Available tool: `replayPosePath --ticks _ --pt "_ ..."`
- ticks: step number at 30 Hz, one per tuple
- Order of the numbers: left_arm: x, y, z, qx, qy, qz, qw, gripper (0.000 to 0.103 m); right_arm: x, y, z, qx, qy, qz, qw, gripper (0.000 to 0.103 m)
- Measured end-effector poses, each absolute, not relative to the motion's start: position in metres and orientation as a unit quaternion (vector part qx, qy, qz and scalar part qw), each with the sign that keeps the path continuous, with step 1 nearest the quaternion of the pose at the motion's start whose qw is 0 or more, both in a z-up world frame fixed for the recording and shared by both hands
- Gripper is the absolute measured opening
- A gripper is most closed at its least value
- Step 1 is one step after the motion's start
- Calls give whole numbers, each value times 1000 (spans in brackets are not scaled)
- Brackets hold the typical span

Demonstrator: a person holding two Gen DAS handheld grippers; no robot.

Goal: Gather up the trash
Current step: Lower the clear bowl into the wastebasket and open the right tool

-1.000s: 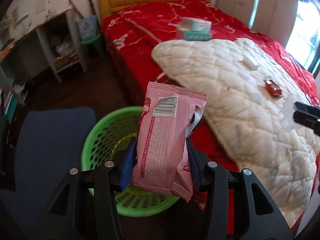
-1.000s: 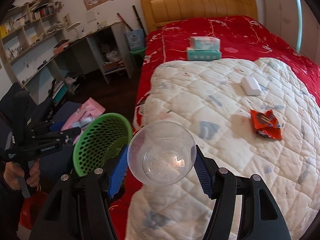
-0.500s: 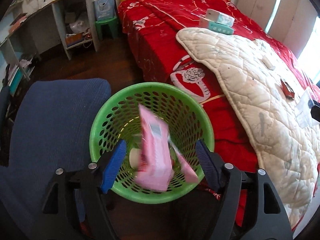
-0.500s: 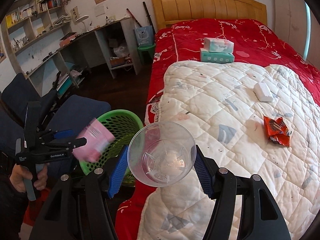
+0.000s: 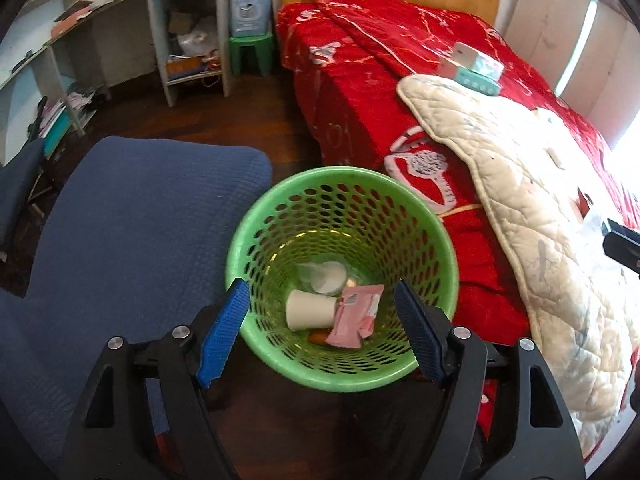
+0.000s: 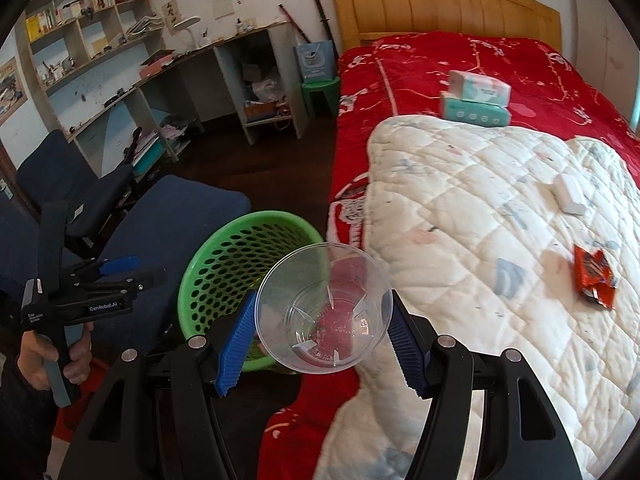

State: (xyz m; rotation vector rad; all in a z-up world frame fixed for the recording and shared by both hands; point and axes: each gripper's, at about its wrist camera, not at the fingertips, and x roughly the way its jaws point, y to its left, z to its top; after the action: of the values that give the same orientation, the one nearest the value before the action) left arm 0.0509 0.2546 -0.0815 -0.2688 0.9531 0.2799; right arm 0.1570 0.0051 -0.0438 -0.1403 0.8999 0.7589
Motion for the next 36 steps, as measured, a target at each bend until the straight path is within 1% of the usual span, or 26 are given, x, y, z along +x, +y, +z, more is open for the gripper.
replayPosePath --ticks 13,24,25,26,27,33,36 --pt "20 286 -69 -148 433 175 872 74 153 69 -65 -67 444 396 801 61" --pt "14 296 -74 -161 432 185 868 74 148 106 -80 -57 457 414 786 62" --pt "14 296 -74 -161 431 185 868 74 148 106 -81 -55 457 414 785 64" --pt "14 296 -74 -162 431 185 868 74 148 105 -81 -51 457 415 785 69" --pt "14 296 -75 -163 431 186 868 74 148 105 -81 -46 456 416 785 70" --pt "14 294 -73 -163 430 182 869 74 146 97 -75 -44 453 415 788 72" --pt "17 289 -72 -160 430 178 871 74 147 83 -70 -42 448 407 795 75"
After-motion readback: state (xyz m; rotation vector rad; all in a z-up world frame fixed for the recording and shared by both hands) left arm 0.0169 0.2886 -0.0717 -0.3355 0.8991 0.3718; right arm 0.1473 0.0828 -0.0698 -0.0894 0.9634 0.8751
